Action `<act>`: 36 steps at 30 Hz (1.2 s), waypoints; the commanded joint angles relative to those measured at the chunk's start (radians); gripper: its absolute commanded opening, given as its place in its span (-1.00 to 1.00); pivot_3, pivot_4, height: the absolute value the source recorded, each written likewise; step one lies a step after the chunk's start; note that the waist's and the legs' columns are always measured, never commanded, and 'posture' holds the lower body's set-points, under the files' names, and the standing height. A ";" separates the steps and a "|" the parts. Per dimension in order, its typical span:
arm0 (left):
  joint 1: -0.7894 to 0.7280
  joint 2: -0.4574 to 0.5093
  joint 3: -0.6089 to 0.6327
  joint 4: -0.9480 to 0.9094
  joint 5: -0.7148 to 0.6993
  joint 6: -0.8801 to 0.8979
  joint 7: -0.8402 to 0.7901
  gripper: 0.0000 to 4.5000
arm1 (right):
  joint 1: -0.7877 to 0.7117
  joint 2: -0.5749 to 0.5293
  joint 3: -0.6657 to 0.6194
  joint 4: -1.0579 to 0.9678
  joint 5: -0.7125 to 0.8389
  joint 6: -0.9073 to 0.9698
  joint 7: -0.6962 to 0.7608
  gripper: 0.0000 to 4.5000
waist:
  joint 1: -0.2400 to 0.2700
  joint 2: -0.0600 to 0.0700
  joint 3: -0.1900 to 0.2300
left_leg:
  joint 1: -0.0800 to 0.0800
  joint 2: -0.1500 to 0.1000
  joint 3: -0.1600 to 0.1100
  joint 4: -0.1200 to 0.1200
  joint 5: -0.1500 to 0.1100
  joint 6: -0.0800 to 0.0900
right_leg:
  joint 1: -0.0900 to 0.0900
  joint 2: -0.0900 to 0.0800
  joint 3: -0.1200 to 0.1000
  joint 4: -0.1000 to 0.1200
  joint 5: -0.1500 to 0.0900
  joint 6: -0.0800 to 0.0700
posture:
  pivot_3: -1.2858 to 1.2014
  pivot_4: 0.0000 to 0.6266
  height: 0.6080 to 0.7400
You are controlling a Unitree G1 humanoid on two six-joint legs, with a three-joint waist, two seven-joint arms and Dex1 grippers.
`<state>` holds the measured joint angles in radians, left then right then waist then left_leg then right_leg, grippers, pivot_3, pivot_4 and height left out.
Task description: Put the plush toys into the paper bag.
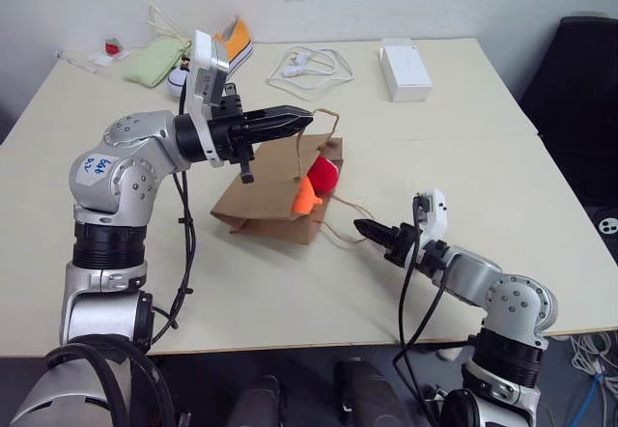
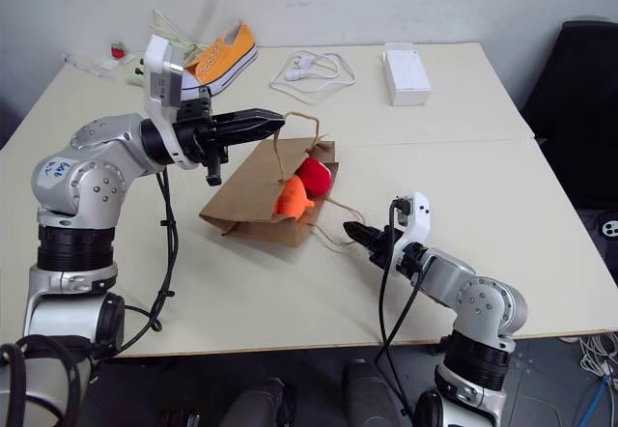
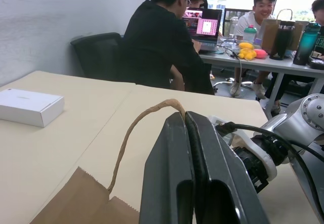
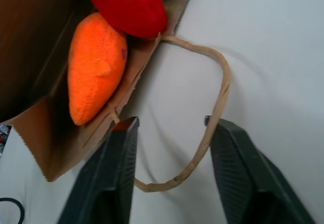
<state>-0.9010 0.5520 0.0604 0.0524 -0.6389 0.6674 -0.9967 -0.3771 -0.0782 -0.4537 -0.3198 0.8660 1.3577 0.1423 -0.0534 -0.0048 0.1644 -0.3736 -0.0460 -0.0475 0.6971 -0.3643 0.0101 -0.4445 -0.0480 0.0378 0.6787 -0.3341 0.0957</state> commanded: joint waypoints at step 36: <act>-0.037 -0.207 0.018 0.081 0.039 -0.093 0.110 -1.00 | 0.004 -0.650 -0.034 -0.218 0.479 -0.385 -0.045 -0.99 | 0.030 0.000 0.001 | -0.004 0.000 0.000 0.001 -0.001 0.003 | 0.001 -0.001 -0.001 -0.006 0.000 0.000 | 0.03 -0.52 1.00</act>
<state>-0.9367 0.3336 0.0581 0.1791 -0.5741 0.5642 -0.8824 -0.3799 -0.7046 -0.4436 -0.4939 1.3363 1.0015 0.0762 -0.0238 -0.0052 0.1659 -0.3775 -0.0456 -0.0473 0.6981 -0.3649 0.0130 -0.4437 -0.0487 0.0369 0.6729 -0.3341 0.0958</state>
